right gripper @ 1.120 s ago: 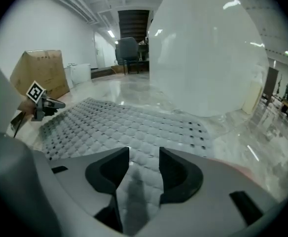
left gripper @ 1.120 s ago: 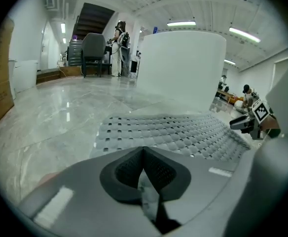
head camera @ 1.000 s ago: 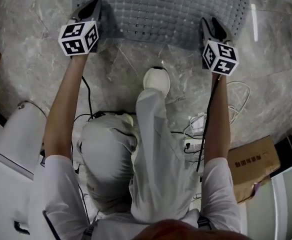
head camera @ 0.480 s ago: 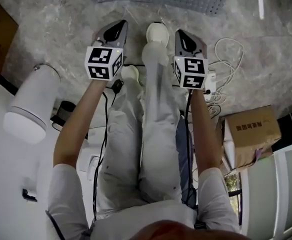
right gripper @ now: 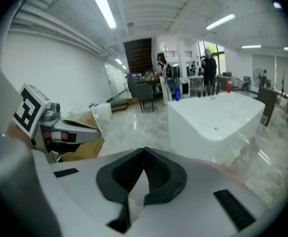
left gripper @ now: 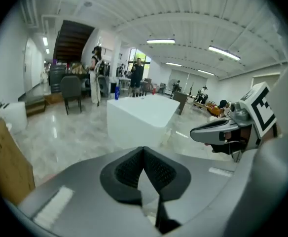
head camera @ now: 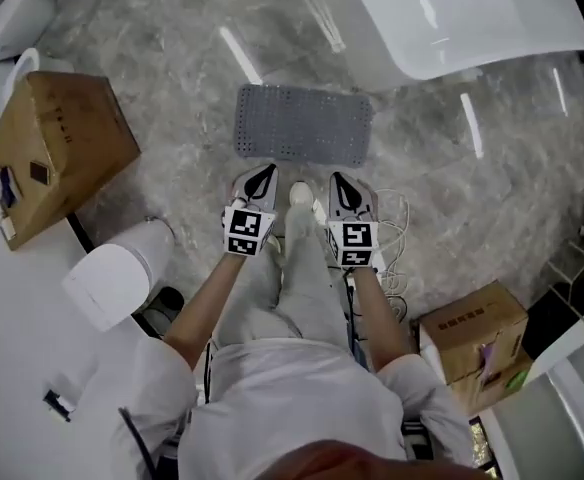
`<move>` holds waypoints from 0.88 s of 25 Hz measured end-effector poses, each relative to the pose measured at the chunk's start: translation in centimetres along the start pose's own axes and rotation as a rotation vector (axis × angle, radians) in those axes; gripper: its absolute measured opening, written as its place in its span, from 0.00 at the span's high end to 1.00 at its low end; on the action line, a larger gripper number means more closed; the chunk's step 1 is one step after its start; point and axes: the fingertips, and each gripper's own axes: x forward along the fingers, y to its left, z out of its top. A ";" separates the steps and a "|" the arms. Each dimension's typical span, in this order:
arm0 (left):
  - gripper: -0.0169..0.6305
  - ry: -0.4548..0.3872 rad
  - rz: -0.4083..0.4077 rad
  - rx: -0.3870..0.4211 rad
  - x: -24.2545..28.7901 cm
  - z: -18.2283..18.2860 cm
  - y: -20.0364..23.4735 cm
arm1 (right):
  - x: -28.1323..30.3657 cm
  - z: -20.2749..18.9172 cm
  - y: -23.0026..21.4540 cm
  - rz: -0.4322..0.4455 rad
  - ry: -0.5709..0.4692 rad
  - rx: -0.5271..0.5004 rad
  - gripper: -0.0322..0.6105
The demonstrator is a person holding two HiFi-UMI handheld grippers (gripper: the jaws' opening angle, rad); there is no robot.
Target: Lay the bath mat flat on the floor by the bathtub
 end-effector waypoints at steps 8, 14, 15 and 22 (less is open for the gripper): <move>0.98 -0.281 0.033 0.131 -14.0 21.2 -3.3 | -14.1 22.8 4.1 -0.001 -0.359 -0.112 0.95; 0.98 -0.400 0.009 0.188 -21.4 26.9 -4.7 | -19.3 28.8 9.9 -0.009 -0.457 -0.224 0.95; 0.98 -0.407 0.005 0.193 -22.3 27.2 -4.9 | -20.2 29.2 10.7 -0.012 -0.469 -0.220 0.95; 0.98 -0.442 -0.011 0.191 -27.1 27.9 -3.5 | -23.4 31.0 12.6 -0.068 -0.517 -0.224 0.95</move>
